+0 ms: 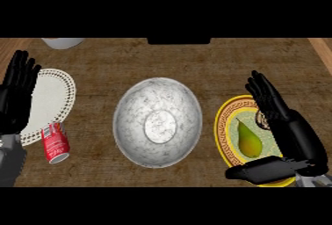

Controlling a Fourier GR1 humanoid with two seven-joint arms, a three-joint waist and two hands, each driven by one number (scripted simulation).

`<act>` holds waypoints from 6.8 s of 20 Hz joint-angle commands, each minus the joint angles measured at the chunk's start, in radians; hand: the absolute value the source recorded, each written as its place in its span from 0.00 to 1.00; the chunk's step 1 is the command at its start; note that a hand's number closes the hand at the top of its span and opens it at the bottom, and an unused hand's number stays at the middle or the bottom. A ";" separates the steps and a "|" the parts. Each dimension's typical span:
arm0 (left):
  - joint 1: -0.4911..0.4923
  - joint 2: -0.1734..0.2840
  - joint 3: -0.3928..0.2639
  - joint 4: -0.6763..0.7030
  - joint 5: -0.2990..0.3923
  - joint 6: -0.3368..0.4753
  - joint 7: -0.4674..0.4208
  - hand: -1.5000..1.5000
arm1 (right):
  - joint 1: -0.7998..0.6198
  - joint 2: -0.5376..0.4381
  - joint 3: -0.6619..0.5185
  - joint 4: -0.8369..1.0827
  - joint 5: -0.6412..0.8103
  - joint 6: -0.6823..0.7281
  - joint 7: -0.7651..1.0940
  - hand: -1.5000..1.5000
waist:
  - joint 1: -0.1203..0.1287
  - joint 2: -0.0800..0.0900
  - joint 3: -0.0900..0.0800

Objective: Pick the pear from the plate and place it in the bowl

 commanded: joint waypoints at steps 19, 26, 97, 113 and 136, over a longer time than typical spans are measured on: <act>-0.036 -0.026 0.022 0.030 -0.018 -0.019 -0.018 0.50 | -0.108 -0.664 -0.227 0.082 -0.230 0.810 0.357 0.00 | 0.016 0.007 0.002; 0.026 -0.038 0.051 0.046 -0.024 -0.080 -0.062 0.50 | -0.180 -0.549 -0.200 0.052 -0.176 0.848 0.517 0.00 | 0.014 0.004 0.001; -0.009 -0.122 0.183 -0.036 -0.136 -0.156 0.044 0.50 | -0.079 -0.101 -0.303 0.673 1.014 0.618 -0.244 1.00 | 0.000 0.001 0.002; -0.007 -0.111 0.207 -0.008 -0.123 -0.176 0.041 0.50 | 0.134 -0.342 -0.669 0.323 0.924 0.500 -0.259 1.00 | -0.011 -0.002 0.000; -0.023 -0.158 0.166 0.020 -0.157 -0.162 0.005 0.50 | -0.260 -0.222 -0.576 -0.345 0.047 0.709 0.690 1.00 | 0.020 0.002 -0.002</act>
